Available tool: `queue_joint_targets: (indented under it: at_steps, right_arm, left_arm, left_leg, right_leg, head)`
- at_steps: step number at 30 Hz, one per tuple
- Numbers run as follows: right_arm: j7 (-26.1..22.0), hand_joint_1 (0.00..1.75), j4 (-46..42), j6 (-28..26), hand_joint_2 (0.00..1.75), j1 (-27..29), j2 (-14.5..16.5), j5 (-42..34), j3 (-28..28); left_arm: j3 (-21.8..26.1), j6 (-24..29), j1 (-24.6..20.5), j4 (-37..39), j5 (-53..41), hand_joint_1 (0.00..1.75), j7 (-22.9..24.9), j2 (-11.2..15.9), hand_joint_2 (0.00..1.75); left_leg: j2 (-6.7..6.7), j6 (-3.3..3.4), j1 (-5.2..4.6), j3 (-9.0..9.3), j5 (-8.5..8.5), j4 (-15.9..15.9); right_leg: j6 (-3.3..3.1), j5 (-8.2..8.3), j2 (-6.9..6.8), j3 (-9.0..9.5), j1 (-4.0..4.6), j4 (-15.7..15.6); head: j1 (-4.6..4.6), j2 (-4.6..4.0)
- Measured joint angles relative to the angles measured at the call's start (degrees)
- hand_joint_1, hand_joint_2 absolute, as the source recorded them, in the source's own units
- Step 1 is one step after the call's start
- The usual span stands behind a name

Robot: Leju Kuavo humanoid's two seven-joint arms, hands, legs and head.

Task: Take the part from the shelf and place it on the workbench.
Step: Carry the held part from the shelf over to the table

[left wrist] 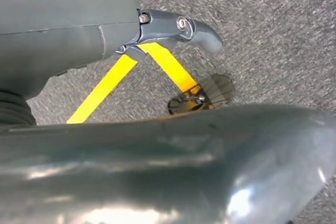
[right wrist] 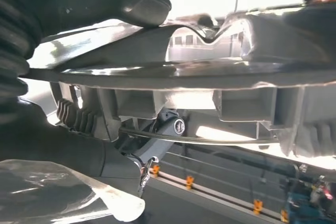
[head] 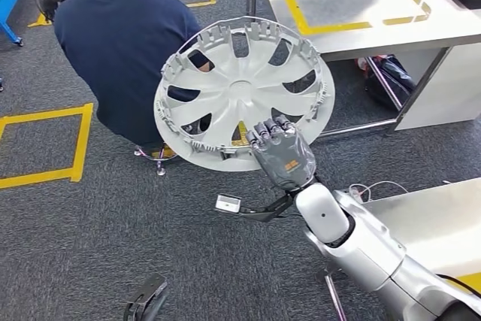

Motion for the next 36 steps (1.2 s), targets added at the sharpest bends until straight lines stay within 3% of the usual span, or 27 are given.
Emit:
queue_joint_targets:
  at_steps: [2,3,5,6,7,8,9,11,12,13,16,20,22,24,26,27,29,31,34,36]
  right_arm:
    - [0.0,1.75,0.0,0.0,1.75,0.0,0.0,0.0,0.0]
    - [0.2,1.75,0.0,0.0,1.75,-0.1,0.0,0.0,0.0]
    - [0.9,1.75,0.0,0.0,1.75,-0.2,0.0,0.0,0.2]
    - [1.4,1.75,0.0,0.0,1.75,-0.3,0.0,0.0,0.3]
    - [2.0,1.75,0.0,0.0,1.75,-0.4,0.0,0.0,0.4]
    - [2.5,1.75,0.0,0.0,1.75,-0.4,0.0,0.0,0.6]
    - [3.0,1.75,0.0,0.0,1.75,-0.4,-0.1,0.0,0.8]
    - [3.8,1.75,0.0,0.0,1.75,-0.5,-0.2,0.0,1.2]
    - [4.1,1.75,0.0,0.0,1.75,-0.7,-0.2,0.0,1.3]
    - [4.3,1.75,0.0,-0.1,1.75,-0.8,-0.3,0.0,1.5]
    - [4.7,1.75,0.0,-0.1,1.75,-1.2,-0.6,0.0,2.1]
    - [4.8,1.75,0.0,-0.1,1.75,-1.4,-0.9,0.0,2.5]
    - [4.8,1.75,0.0,-0.1,1.75,-1.8,-1.0,0.0,2.7]
    - [4.8,1.75,0.0,-0.2,1.75,-1.9,-1.2,0.0,3.0]
    - [4.8,1.75,0.1,-0.3,1.75,-1.9,-1.3,0.0,3.3]
    - [4.8,1.75,0.2,-0.3,1.75,-1.9,-1.4,0.0,3.5]
    - [4.8,1.75,0.4,-0.3,1.75,-2.0,-1.5,0.0,3.6]
    - [4.9,1.75,0.5,-0.4,1.75,-2.2,-1.5,0.0,3.8]
    - [5.0,1.75,0.5,-0.6,1.75,-2.4,-1.6,0.0,4.3]
    - [5.1,1.75,0.6,-0.6,1.75,-2.4,-1.6,0.0,4.4]
  left_arm:
    - [0.0,0.0,-0.1,0.0,0.0,0.0,0.0,0.0,0.0]
    - [0.0,0.0,-0.2,0.0,0.0,0.0,0.0,0.0,0.0]
    - [0.0,0.0,0.0,0.0,0.0,0.0,-0.1,0.0,0.0]
    - [0.0,0.1,0.1,0.0,0.0,0.0,-0.2,0.0,0.0]
    - [0.0,0.2,0.1,0.0,0.0,0.0,-0.4,-0.1,0.0]
    - [0.0,0.4,0.2,0.0,-0.1,0.0,-0.7,-0.1,0.0]
    - [0.0,0.6,0.1,0.0,-0.1,0.0,-1.2,-0.1,0.0]
    - [0.1,0.9,0.0,0.0,-0.4,0.0,-2.3,-0.1,0.0]
    - [0.1,1.0,-0.1,0.0,-0.4,0.0,-2.8,-0.1,0.0]
    - [0.1,1.0,-0.2,0.0,-0.5,0.0,-3.1,-0.2,0.0]
    - [0.3,1.5,-0.2,0.0,-0.5,0.0,-3.4,-0.3,0.0]
    - [0.5,1.8,-0.3,0.0,-0.5,0.0,-3.3,-0.3,0.0]
    - [0.5,1.9,-0.3,0.0,-0.5,0.0,-3.3,-0.3,0.0]
    - [0.5,1.9,-0.2,0.0,-0.5,0.0,-3.3,-0.3,0.0]
    - [0.5,2.0,-0.1,0.0,-0.6,0.0,-3.3,-0.3,0.0]
    - [0.5,2.0,-0.1,0.0,-0.6,0.0,-3.3,-0.3,0.0]
    - [0.5,2.0,-0.1,0.0,-0.6,0.0,-3.3,-0.3,0.0]
    - [0.6,2.1,-0.1,0.0,-0.7,0.0,-3.3,-0.2,0.0]
    - [0.6,2.1,-0.1,0.0,-0.7,0.0,-3.2,-0.1,0.0]
    - [0.6,2.1,-0.1,0.0,-0.7,0.0,-3.2,-0.1,0.0]
  left_leg:
    - [-1.05,-0.51,0.27,-0.51,-1.37,1.7]
    - [-2.09,-0.71,0.39,-1.57,-2.8,4.1]
    - [-3.72,-0.8,0.48,-5.25,-6.19,11.8]
    - [-3.98,-0.76,0.47,-7.05,-7.19,15.1]
    - [-4.08,-0.65,0.45,-8.14,-7.16,16.8]
    - [-4.12,-0.44,0.42,-8.18,-5.94,16.3]
    - [-4.19,-0.16,0.36,-7.23,-3.84,13.6]
    - [-4.67,0.5,0.17,-4.16,0.3,6.0]
    - [-4.91,0.7,0.08,-2.96,1.21,3.1]
    - [-5.12,0.58,0.04,-2.35,1.47,1.5]
    - [-5.27,0.05,-0.11,-2.21,1.18,0.9]
    - [-5.2,1.47,-0.13,-1.98,1.56,0.5]
    - [-4.95,2.04,0.15,-1.64,2.03,-0.3]
    - [-4.72,2.19,0.15,-1.7,2.14,-0.3]
    - [-4.56,2.15,0.23,-1.75,2.14,-0.3]
    - [-4.53,2.07,0.32,-1.75,2.13,-0.3]
    - [-4.54,1.6,0.56,-1.78,1.96,0.1]
    - [-4.57,0.76,0.51,-2.15,1.7,0.7]
    - [-4.52,-0.14,0.51,-2.55,1.71,1.2]
    - [-4.51,-0.56,0.75,-3.08,0.51,2.5]
  right_leg:
    - [-0.6,0.05,0.86,0.14,-0.13,-0.1]
    - [-0.91,0.06,1.2,0.26,-0.21,-0.2]
    - [-1.33,-0.02,1.88,0.35,-0.1,-0.1]
    - [-1.43,-0.07,2.3,0.39,0.02,-0.1]
    - [-1.5,-0.11,2.68,0.46,0.14,-0.1]
    - [-1.54,-0.17,3.04,0.56,0.25,-0.1]
    - [-1.55,-0.25,3.35,0.71,0.31,0.0]
    - [-1.44,-0.46,3.81,0.87,0.43,0.1]
    - [-1.3,-0.51,3.98,0.77,0.46,0.2]
    - [-1.24,-0.54,4.08,0.57,0.51,0.4]
    - [-1.04,-0.49,4.09,0.24,0.41,0.4]
    - [0.23,-0.61,3.91,0.07,0.12,0.3]
    - [0.67,-2.95,3.36,-1.66,0.1,3.9]
    - [1.11,-6.45,2.84,-5.04,-0.18,11.4]
    - [1.58,-7.53,2.65,-7.12,-0.64,16.0]
    - [1.81,-6.56,2.56,-6.63,-0.91,15.2]
    - [2.34,-3.15,2.15,-2.93,-1.43,8.0]
    - [2.33,-1.59,1.92,0.43,-1.52,2.0]
    - [1.07,-1.71,2.17,0.99,-1.17,1.1]
    - [0.24,-1.49,2.21,0.96,-1.11,1.0]
  head:
    - [-0.08,0.0]
    - [-0.13,0.0]
    - [-0.2,0.0]
    - [-0.21,0.0]
    - [-0.21,0.0]
    - [-0.2,0.0]
    - [-0.2,0.0]
    - [-0.18,0.0]
    - [-0.18,0.0]
    - [-0.14,0.0]
    - [-0.1,0.0]
    - [-0.1,0.0]
    - [0.06,0.0]
    - [0.18,0.0]
    - [0.17,0.0]
    - [0.16,0.0]
    - [0.18,0.0]
    - [0.28,0.0]
    - [0.16,0.0]
    - [0.07,0.0]
